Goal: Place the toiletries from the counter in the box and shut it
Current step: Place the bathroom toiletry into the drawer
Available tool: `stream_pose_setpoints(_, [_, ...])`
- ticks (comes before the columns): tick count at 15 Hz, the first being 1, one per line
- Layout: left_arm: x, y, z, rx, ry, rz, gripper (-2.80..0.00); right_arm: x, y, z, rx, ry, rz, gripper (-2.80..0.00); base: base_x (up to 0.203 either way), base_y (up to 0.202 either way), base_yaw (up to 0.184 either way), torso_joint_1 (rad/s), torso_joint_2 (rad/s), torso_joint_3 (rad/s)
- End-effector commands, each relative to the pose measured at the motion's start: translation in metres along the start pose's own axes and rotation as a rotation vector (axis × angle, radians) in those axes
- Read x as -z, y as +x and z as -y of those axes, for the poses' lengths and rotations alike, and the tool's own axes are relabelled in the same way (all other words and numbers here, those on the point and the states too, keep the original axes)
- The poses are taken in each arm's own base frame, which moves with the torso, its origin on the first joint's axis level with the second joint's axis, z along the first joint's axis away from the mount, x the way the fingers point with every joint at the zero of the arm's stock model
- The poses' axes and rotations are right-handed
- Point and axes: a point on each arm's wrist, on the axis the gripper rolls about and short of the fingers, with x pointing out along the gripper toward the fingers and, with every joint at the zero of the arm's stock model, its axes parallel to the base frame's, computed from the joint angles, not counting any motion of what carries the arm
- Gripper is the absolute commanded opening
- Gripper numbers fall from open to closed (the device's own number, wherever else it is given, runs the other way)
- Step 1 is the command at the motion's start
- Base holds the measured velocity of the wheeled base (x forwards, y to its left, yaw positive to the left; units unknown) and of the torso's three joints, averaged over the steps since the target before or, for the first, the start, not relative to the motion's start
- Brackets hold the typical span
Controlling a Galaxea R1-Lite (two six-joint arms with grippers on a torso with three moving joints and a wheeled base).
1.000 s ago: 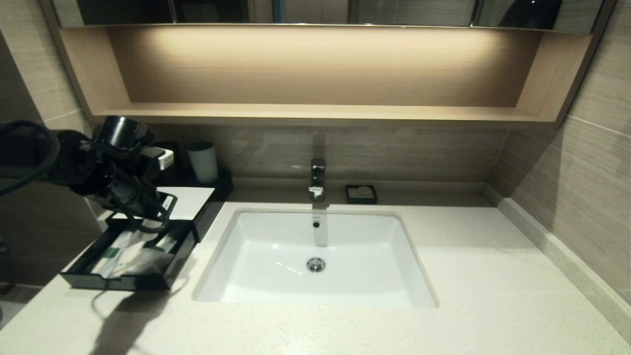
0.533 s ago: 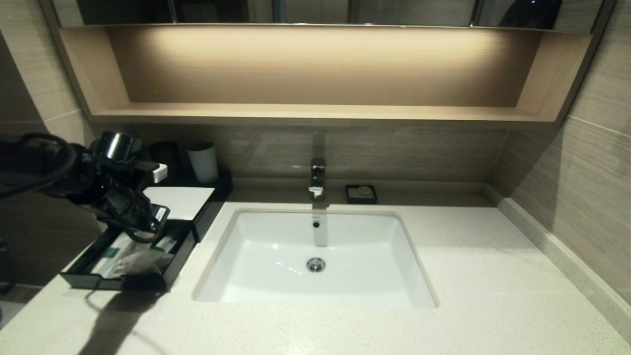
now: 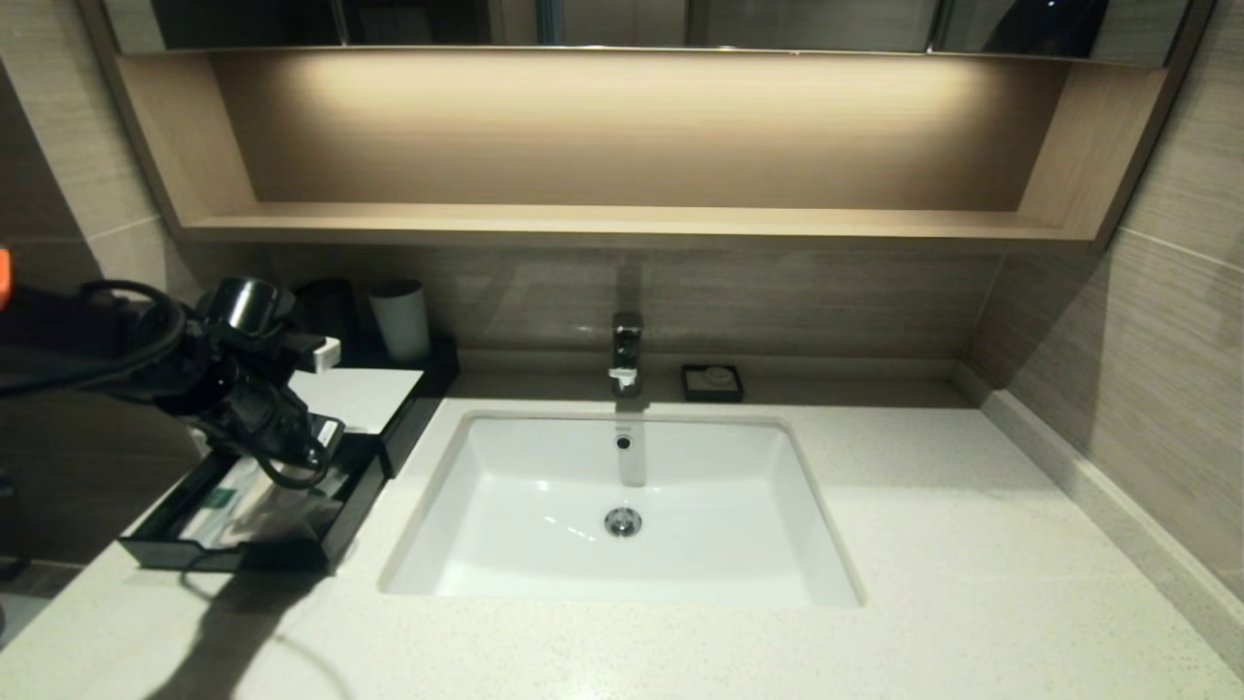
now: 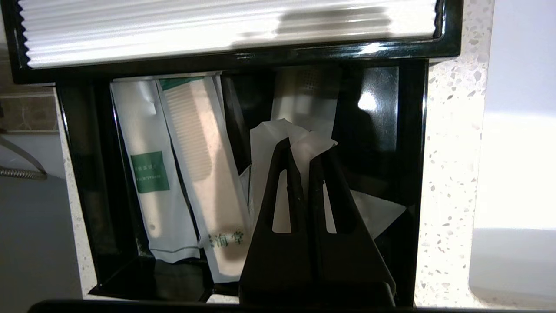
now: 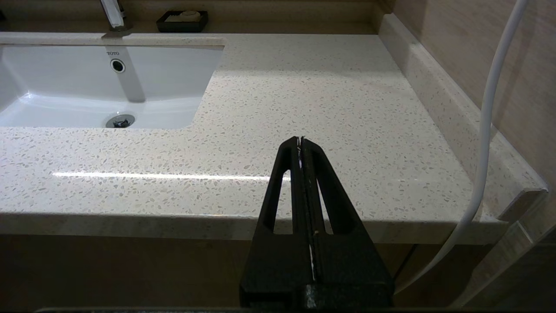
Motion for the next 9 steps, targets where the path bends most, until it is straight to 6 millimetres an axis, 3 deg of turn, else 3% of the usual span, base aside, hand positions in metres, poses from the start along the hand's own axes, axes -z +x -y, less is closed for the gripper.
stream_pose_setpoints(1, [0.002,0.008,0.001,0.019,0.002,-0.014,-2.80,0.000,0.000,0.000,-0.001,0.000,-0.001,-2.80,0.000,0.000,0.000,0.000,0.00,0.000])
stream_pose_setpoints(9, [0.002,0.020,0.004,0.027,0.016,-0.031,-2.80,0.000,0.000,0.000,-0.001,0.000,-0.001,-2.80,0.000,0.000,0.000,0.000,0.00,0.000])
